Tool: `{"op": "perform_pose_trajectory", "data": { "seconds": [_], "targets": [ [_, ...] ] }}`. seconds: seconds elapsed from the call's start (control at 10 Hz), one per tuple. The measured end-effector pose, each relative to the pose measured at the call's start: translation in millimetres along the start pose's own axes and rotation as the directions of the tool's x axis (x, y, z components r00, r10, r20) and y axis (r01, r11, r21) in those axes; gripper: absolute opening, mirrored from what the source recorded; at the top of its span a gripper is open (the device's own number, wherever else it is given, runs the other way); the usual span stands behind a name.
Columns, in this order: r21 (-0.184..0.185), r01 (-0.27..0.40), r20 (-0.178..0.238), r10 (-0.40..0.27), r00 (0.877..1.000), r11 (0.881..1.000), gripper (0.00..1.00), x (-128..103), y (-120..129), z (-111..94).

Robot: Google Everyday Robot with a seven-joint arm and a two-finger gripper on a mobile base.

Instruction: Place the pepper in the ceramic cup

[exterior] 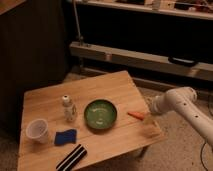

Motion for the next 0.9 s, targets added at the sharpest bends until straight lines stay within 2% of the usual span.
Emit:
{"op": "perform_pose_trajectory", "data": {
  "seconds": [0.2,0.6,0.9],
  "targets": [
    [-0.008,-0.004,-0.002,0.004,1.000,1.000,0.80,-4,1,1],
    [-0.050,-0.019,-0.015,0.019,1.000,0.999,0.80,-30,10,13],
    [-0.072,-0.006,-0.015,0.005,1.000,0.997,0.80,-34,11,20]
  ]
}}
